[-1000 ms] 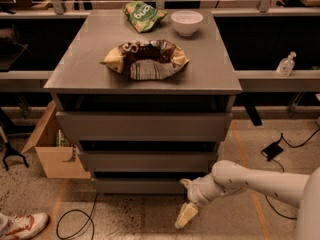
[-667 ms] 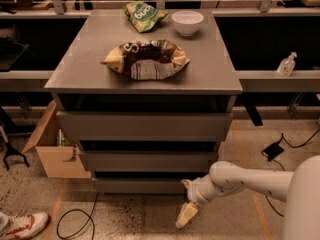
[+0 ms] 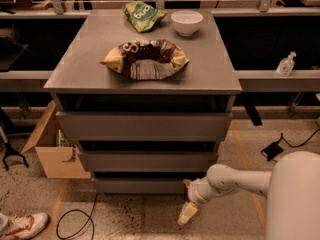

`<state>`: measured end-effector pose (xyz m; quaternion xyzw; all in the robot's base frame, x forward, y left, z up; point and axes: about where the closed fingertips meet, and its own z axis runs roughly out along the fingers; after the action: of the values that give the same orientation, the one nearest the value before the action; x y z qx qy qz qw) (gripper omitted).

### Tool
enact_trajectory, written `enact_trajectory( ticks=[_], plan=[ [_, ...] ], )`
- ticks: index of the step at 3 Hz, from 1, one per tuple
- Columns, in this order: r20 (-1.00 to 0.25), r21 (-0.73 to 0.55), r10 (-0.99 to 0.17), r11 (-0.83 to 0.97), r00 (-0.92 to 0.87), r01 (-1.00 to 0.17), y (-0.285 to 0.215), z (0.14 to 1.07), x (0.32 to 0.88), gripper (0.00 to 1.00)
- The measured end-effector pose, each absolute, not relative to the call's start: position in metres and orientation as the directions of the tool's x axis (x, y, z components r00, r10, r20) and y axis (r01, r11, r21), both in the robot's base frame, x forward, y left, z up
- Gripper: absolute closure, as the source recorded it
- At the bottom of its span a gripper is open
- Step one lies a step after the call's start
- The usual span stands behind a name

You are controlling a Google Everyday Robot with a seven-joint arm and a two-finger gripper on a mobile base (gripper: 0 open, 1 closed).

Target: Open bottom drawer

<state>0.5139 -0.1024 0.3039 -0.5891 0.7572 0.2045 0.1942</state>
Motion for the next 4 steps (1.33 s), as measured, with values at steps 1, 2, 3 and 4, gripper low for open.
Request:
enact_trajectory(
  ticks=[1,2,3,4],
  plan=[
    [-0.491,0.042,-0.843,0.229,-0.219,-0.973,-0.108,0.280,0.534,0.00],
    [-0.459,0.016,-0.866,0.213,-0.196,-0.977,-0.110,0.261,0.553,0.00],
    [-0.429,0.000,-0.887,0.188,-0.170,-0.982,-0.108,0.244,0.569,0.00],
    [-0.390,-0.032,-0.909,0.174,-0.148,-0.984,-0.103,0.229,0.578,0.00]
  ],
)
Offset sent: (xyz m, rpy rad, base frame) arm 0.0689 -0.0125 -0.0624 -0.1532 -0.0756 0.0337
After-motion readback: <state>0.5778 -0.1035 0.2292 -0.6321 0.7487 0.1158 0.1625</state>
